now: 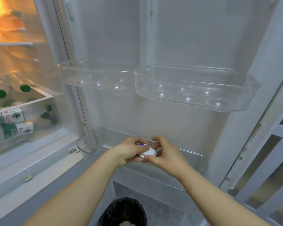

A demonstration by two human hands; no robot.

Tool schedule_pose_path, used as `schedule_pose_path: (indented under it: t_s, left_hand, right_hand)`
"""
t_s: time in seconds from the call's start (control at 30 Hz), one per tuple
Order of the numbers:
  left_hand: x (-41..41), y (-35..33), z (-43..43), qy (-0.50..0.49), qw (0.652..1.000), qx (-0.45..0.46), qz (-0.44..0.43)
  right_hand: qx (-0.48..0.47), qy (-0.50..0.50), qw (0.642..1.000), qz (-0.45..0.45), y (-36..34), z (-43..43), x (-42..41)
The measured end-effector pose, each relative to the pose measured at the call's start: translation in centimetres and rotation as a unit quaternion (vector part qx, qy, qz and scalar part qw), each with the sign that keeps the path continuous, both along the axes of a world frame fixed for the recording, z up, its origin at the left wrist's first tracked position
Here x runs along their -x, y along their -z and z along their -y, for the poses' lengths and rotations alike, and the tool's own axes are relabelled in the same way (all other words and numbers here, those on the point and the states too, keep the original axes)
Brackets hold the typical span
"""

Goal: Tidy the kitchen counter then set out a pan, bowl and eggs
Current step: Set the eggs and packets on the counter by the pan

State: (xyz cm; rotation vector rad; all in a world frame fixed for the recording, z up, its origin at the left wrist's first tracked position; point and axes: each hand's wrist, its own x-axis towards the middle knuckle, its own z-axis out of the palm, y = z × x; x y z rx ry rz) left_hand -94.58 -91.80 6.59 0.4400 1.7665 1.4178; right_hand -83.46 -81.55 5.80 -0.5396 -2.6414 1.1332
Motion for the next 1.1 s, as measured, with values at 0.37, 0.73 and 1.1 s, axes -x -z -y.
schedule_pose_path:
  t_s: [0.37, 0.73, 1.1]
  left_hand:
    - [-3.5, 0.0, 2.5, -0.179, 0.935, -0.036, -0.303]
    - [-17.7, -0.1, 6.4, -0.407, 0.876, -0.084, -0.246]
    - [-26.1, -1.2, 13.1, -0.524, 0.816, -0.012, -0.243]
  right_hand:
    - [-0.093, 0.014, 0.995, 0.017, -1.1, 0.9, -2.8]
    - [-0.276, -0.140, 0.950, 0.026, -1.0, 2.9, -11.9]
    - [-0.217, -0.296, 0.930, -0.020, -1.8, 10.6, -14.9]
